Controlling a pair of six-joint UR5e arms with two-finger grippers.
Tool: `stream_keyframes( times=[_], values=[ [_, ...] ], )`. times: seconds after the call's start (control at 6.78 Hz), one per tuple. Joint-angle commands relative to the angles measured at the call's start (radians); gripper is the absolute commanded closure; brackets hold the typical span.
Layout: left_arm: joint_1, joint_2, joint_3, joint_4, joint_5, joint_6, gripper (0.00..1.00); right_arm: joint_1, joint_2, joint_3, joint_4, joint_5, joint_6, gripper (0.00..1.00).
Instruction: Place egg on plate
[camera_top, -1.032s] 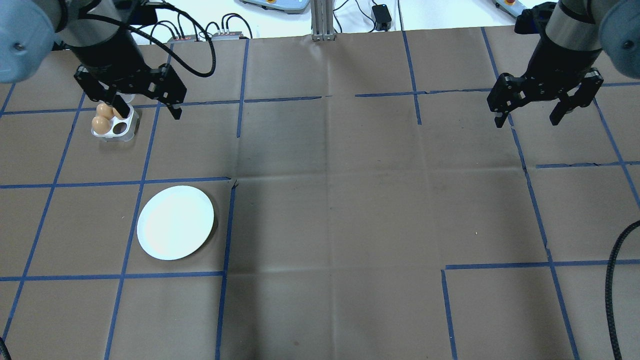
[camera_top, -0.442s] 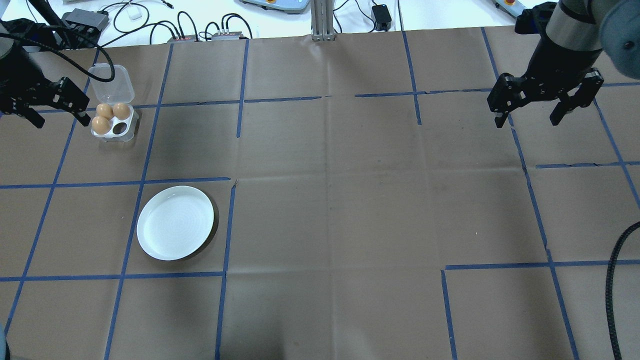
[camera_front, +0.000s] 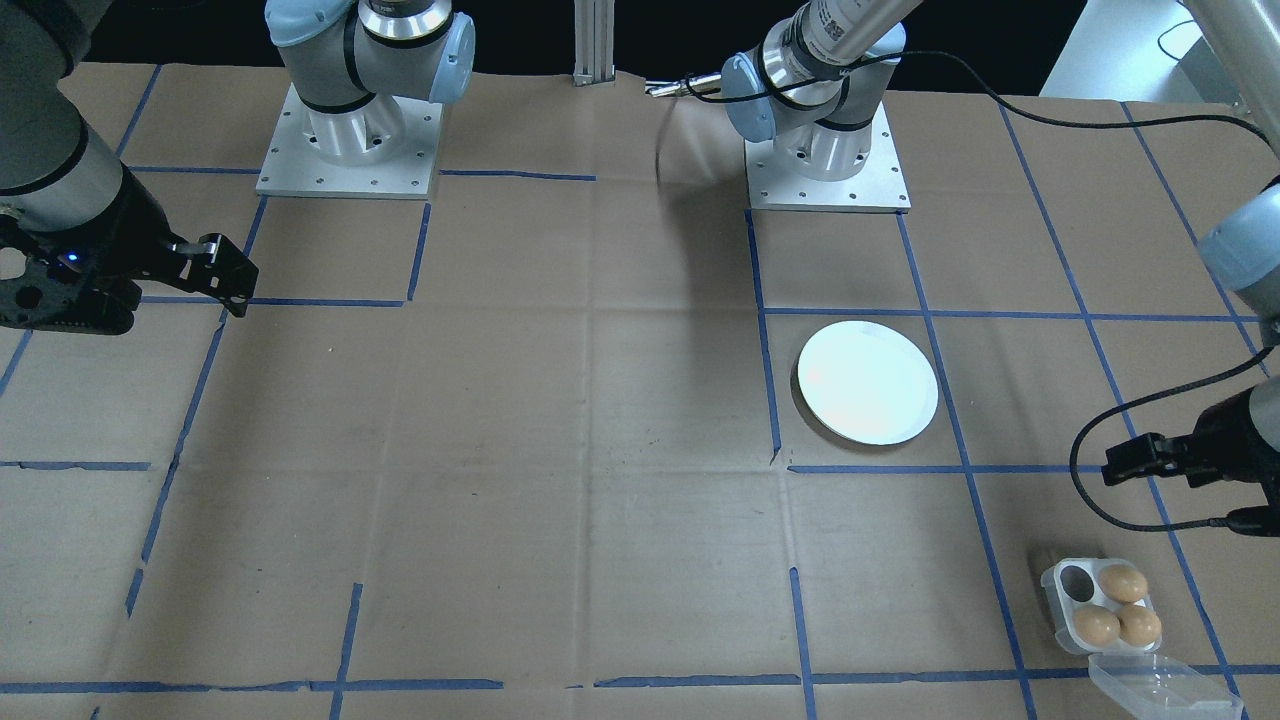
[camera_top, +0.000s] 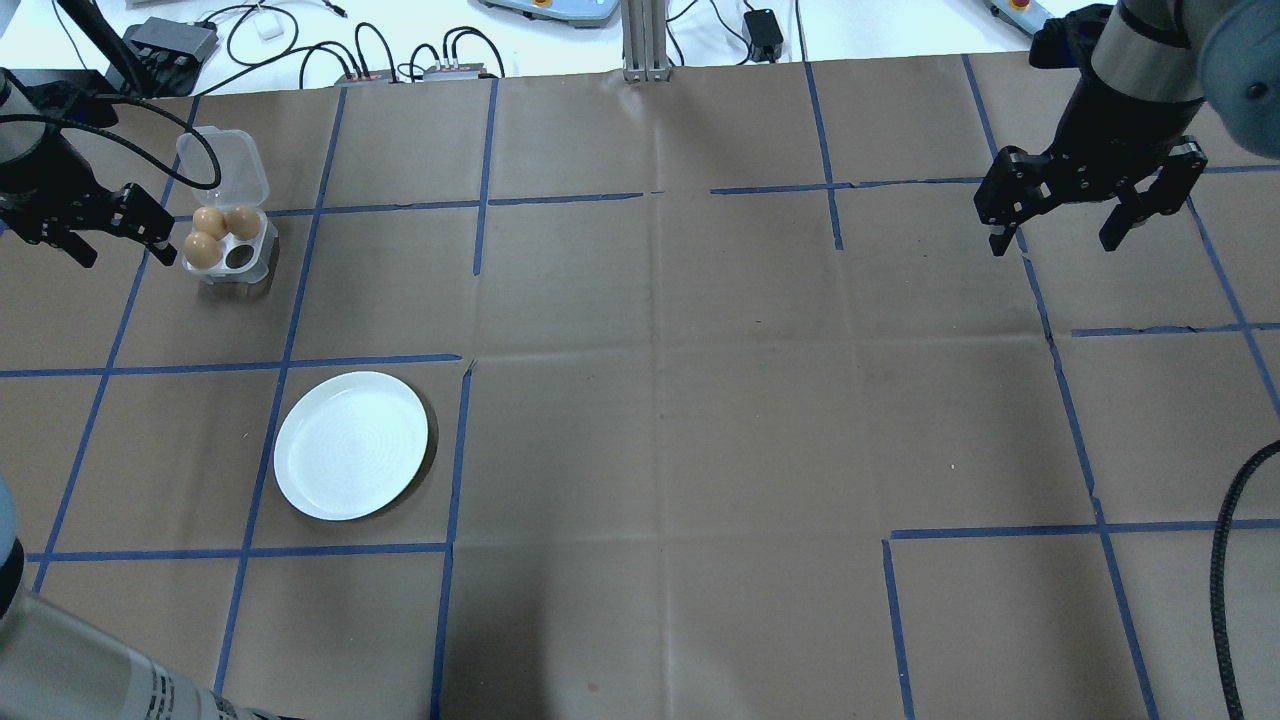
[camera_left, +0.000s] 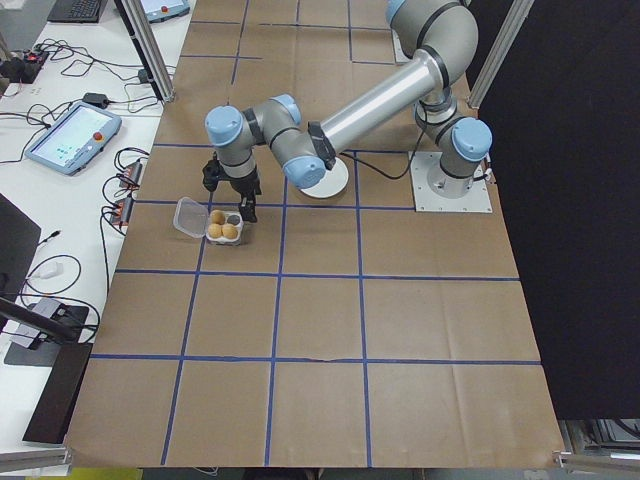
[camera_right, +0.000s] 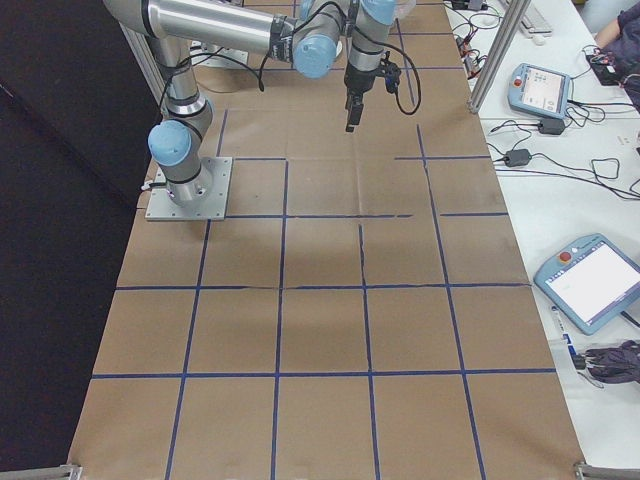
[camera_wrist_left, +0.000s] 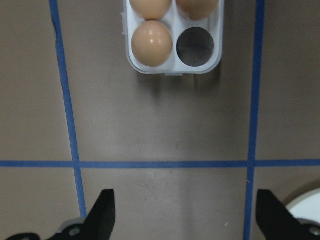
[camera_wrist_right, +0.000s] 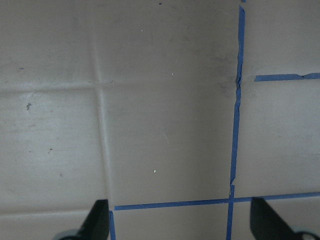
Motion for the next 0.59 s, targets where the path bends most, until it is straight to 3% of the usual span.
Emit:
stream_keyframes(
  times=[0.0, 0.44],
  values=[
    [-0.002, -0.105, 0.017, 0.136, -0.008, 0.037, 0.01, 0.0, 0.0, 0.0, 0.0, 0.001, 0.0, 0.0],
    [-0.038, -0.167, 0.037, 0.177, -0.032, 0.054, 0.01, 0.0, 0.0, 0.0, 0.0, 0.001, 0.0, 0.0]
  ],
)
